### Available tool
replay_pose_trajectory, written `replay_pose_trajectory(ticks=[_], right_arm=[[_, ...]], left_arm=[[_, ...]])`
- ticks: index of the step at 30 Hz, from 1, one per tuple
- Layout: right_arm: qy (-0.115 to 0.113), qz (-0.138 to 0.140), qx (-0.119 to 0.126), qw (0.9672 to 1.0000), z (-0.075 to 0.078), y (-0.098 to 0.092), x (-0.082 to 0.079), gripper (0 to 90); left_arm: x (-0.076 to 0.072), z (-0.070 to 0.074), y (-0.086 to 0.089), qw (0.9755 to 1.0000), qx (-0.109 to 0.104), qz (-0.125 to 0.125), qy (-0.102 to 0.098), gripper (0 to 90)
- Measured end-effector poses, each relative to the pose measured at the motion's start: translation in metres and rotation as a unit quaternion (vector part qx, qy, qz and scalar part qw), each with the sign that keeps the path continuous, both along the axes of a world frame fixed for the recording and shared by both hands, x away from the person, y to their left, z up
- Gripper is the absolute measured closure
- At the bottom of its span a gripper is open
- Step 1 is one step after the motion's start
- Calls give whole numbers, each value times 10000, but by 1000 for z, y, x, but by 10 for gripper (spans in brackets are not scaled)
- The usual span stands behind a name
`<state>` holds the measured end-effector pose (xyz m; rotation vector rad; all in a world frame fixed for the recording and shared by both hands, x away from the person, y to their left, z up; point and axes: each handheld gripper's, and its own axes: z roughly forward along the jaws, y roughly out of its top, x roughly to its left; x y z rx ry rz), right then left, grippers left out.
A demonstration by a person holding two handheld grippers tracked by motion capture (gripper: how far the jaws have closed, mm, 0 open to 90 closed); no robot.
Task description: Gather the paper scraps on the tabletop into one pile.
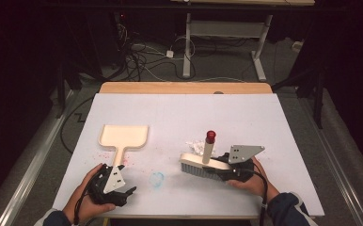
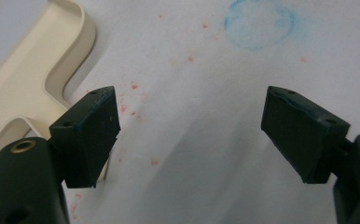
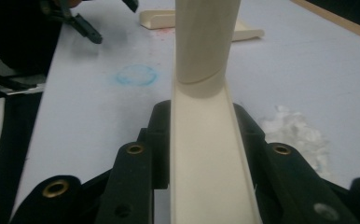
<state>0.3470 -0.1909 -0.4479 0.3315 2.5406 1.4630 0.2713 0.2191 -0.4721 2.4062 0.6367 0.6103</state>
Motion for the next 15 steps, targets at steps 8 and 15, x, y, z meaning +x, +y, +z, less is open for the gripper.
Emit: replay_pose_trajectory(ticks=[8,15], right_arm=[[-170,-89,-87,9998,2,9,22,679],[-227,-184,11,9996,7,15,26,679]], left_arm=[[0,-1,-2,10000,-14,-29,32,185],[0,0,-1,10000,-22,-6,11,185]])
